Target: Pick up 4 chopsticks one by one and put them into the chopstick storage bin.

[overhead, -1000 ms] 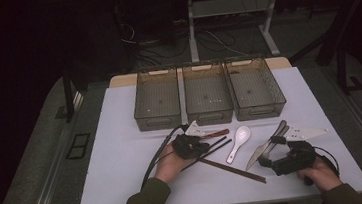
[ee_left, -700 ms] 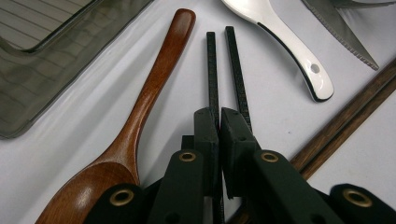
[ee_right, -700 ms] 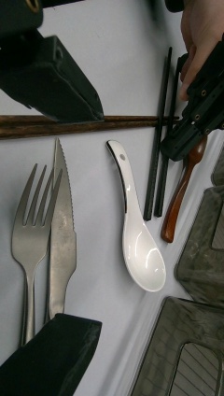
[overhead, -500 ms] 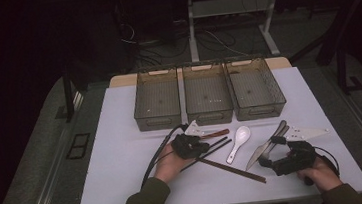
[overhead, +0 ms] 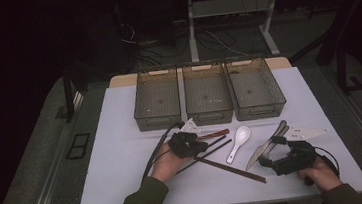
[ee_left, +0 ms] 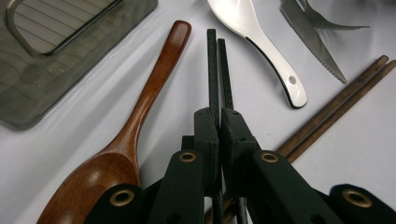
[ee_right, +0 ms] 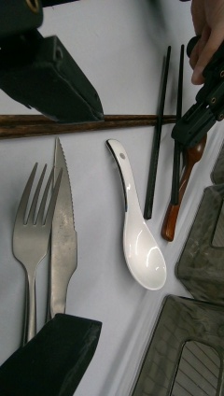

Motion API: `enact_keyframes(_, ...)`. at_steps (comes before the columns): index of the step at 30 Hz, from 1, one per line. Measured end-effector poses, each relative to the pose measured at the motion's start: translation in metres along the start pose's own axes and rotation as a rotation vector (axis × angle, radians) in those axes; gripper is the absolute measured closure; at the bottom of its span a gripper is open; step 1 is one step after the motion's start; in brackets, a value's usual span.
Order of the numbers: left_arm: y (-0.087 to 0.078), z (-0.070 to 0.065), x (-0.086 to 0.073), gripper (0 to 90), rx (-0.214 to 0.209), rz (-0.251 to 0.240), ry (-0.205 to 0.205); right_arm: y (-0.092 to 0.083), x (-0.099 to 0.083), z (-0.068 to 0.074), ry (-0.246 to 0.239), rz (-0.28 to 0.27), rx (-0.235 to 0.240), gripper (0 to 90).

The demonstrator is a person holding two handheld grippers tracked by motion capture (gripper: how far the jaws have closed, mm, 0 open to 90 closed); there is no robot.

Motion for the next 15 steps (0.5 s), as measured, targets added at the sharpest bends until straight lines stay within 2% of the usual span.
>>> enact_keyframes(5,-0.006,-0.002,0.001,85.0,-0.013,0.001,-0.005,0.002,-0.001,-0.003,0.011,0.000,-0.005,1.6)
enact_keyframes(15,-0.022,-0.004,0.003,84.9,-0.035,-0.009,-0.029,0.004,-0.003,-0.003,-0.012,0.009,-0.024,1.6)
Point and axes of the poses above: each handheld gripper's, and its own axes: y roughly forward along the jaws, x roughly out of its top, z roughly to its left, the point moved 7 cm from there along y, roughly forward along the jaws, and after that the axes turned 7 degrees about y, right-handed, at the moved point
